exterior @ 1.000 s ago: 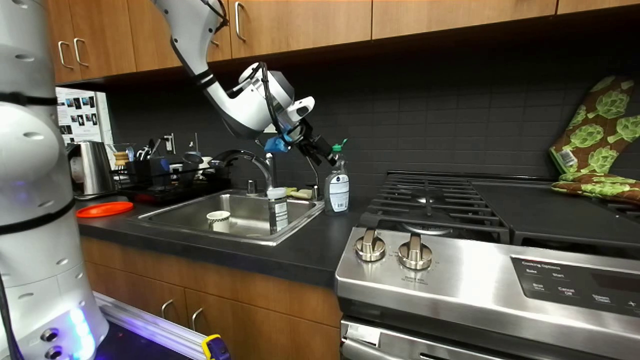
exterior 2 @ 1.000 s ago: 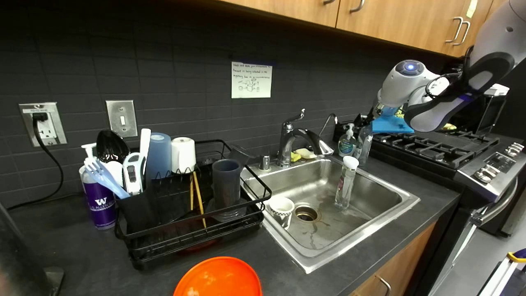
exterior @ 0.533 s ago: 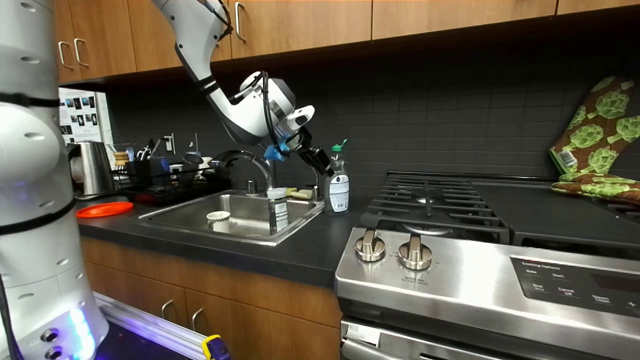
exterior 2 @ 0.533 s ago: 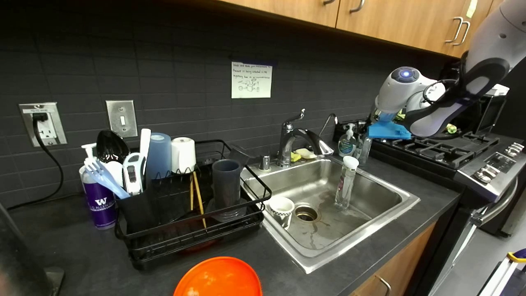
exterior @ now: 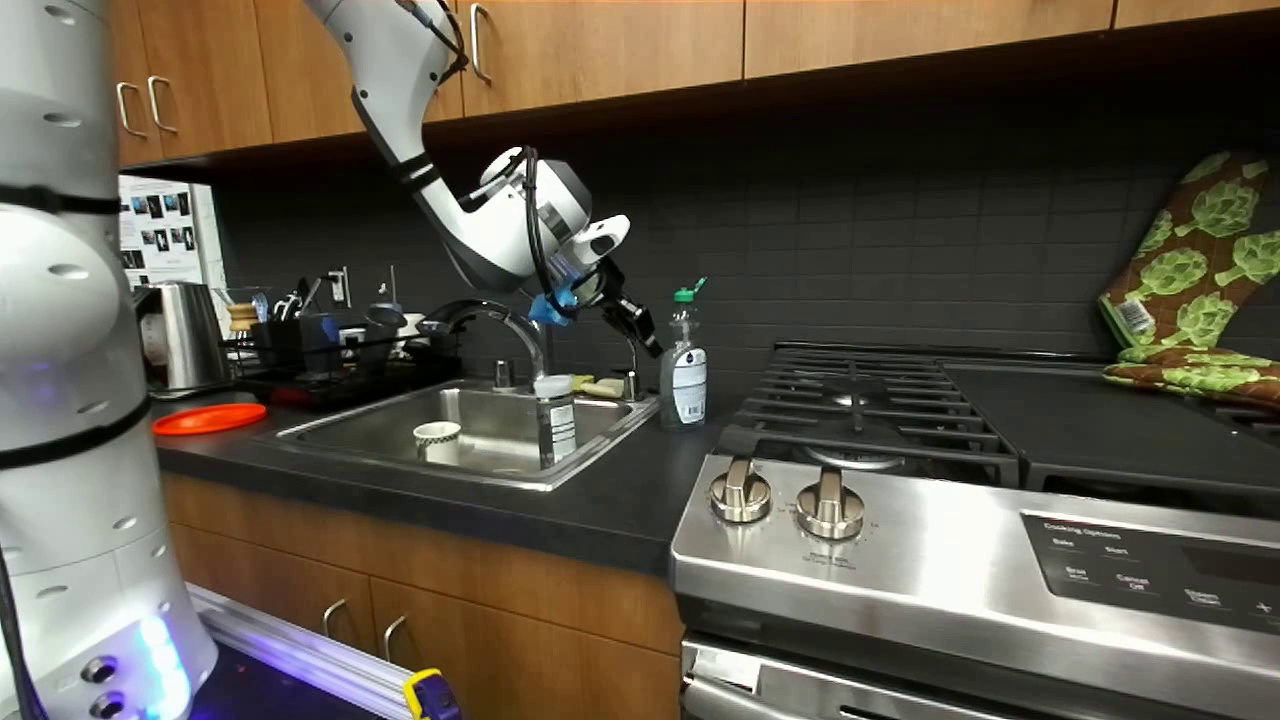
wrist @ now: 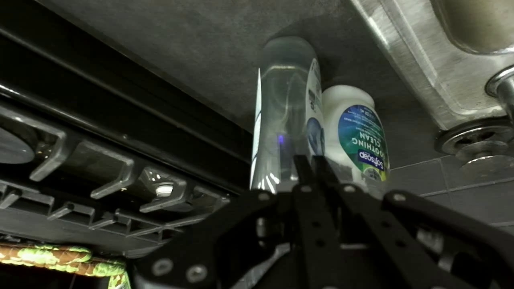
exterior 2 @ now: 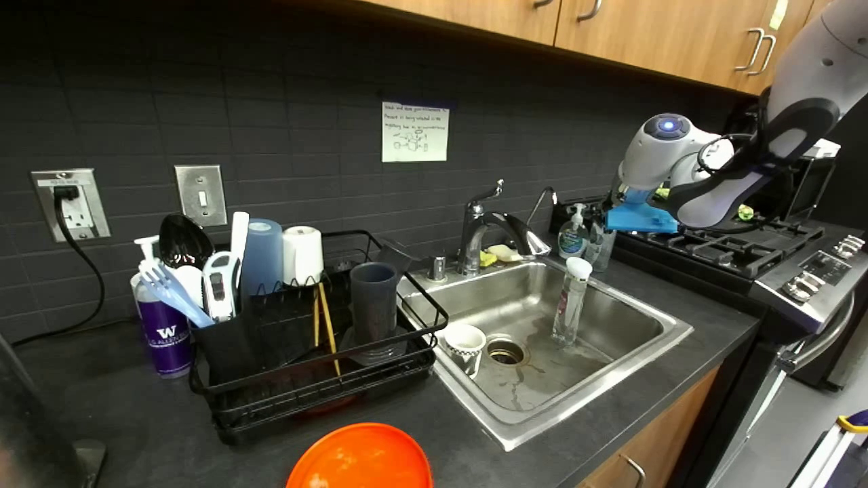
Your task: Shift the bottle to the left counter
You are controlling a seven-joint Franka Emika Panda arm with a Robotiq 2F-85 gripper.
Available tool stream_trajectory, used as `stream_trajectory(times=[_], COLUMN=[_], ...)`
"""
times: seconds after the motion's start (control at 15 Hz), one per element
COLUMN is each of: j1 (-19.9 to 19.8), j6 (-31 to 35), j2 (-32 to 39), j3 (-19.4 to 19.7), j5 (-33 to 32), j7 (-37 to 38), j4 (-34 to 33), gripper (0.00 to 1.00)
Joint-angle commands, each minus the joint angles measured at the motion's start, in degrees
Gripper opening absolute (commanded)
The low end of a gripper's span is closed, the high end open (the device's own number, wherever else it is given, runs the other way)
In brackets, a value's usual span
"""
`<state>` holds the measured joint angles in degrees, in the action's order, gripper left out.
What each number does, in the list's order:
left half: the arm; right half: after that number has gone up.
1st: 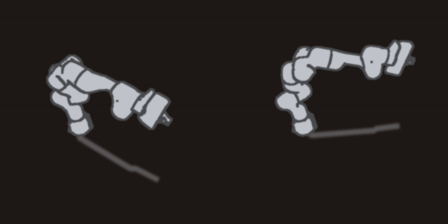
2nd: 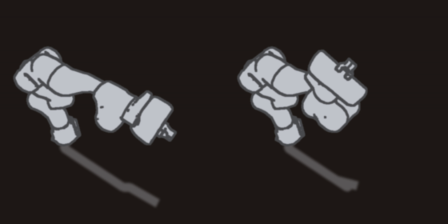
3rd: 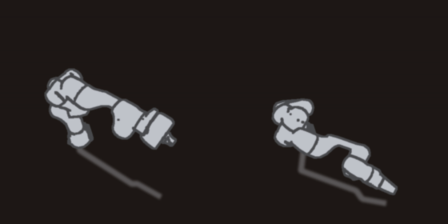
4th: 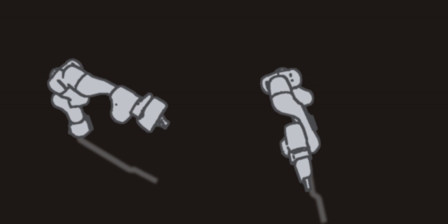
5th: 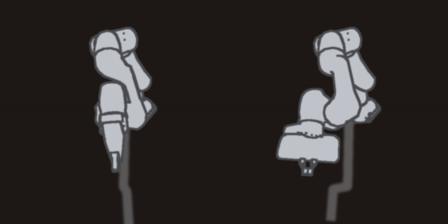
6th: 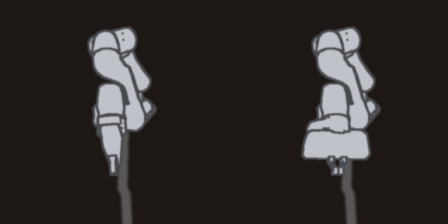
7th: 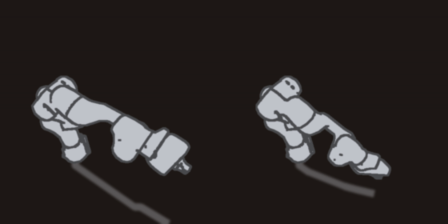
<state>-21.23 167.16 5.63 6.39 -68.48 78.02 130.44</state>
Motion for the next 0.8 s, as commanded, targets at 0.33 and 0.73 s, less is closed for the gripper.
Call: stream_trajectory(times=[0.33, 0.73], j1=[0.0, 0.2], j6=[-1.3, -1.3], j2=[-0.9, 0.0], j3=[0.5, 0.5], j5=[-2.3, -2.2], j7=[2.3, 3.4], j4=[-0.3, -2.2], gripper=[0.68, 1.00])
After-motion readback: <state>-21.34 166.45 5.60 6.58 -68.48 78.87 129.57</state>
